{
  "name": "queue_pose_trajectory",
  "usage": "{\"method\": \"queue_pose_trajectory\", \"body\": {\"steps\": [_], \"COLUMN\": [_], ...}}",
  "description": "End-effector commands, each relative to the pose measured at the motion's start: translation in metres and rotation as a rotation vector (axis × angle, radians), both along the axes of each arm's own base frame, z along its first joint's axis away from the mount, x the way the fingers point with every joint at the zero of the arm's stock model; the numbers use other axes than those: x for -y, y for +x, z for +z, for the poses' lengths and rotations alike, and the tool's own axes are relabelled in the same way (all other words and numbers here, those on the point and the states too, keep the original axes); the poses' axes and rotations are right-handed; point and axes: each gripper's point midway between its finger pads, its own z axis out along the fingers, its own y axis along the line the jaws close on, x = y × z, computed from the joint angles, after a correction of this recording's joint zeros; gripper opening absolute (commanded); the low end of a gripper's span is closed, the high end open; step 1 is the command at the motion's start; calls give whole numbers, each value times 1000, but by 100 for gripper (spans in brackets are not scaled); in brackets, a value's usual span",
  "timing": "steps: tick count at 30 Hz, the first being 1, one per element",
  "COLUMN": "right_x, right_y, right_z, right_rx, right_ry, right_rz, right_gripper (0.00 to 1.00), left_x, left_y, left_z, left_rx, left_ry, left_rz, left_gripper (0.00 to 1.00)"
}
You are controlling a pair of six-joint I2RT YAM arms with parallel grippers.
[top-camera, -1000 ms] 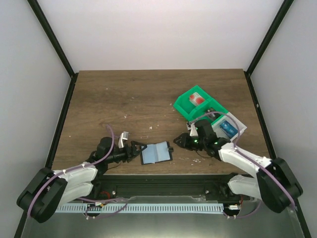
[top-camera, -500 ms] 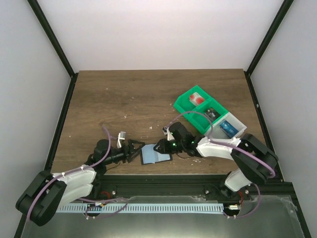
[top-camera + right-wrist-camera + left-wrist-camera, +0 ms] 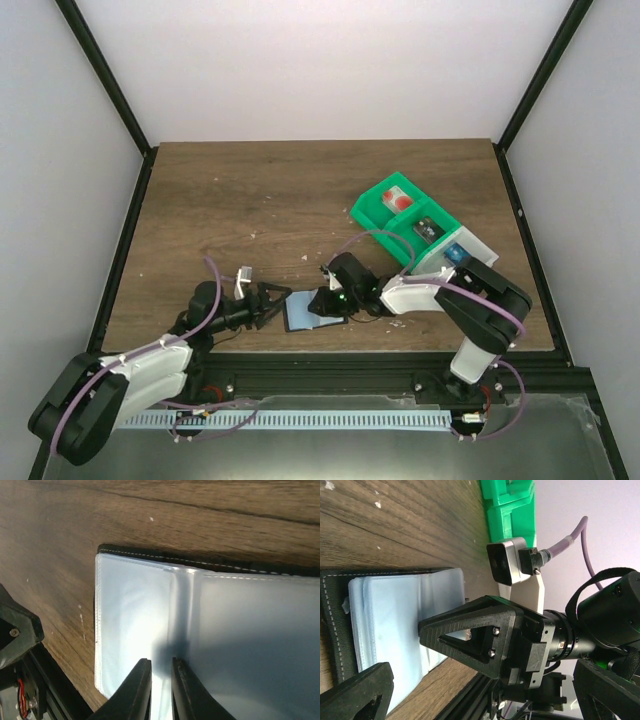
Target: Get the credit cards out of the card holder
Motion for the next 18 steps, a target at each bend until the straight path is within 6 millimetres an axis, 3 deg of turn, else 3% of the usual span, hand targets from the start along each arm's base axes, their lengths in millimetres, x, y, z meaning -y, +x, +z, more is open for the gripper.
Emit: {"method": "queue_pose_trajectory", "body": {"steps": [1, 5, 9, 16, 18], "right_x": [26, 27, 24, 14, 18], "right_y": [-18, -20, -19, -11, -8], "right_z": [-42, -45, -39, 15, 18], "right_rx": [-64, -72, -67, 27, 57], "right_ry": [-128, -117, -83, 41, 26], "right_rz": [-25, -38, -37, -38, -51], "right_gripper": [11, 4, 4, 17, 18], "left_x": [0, 4, 7, 14, 15], "left_y": [3, 3, 6, 9, 10], "left_z": [-2, 0, -2, 4, 1], "left_rx": [25, 37, 29, 33, 26], "left_ry": [24, 13, 12, -30, -13], "left_rz": [-4, -26, -35, -61, -58], "left_gripper": [100, 100, 100, 100, 100]}}
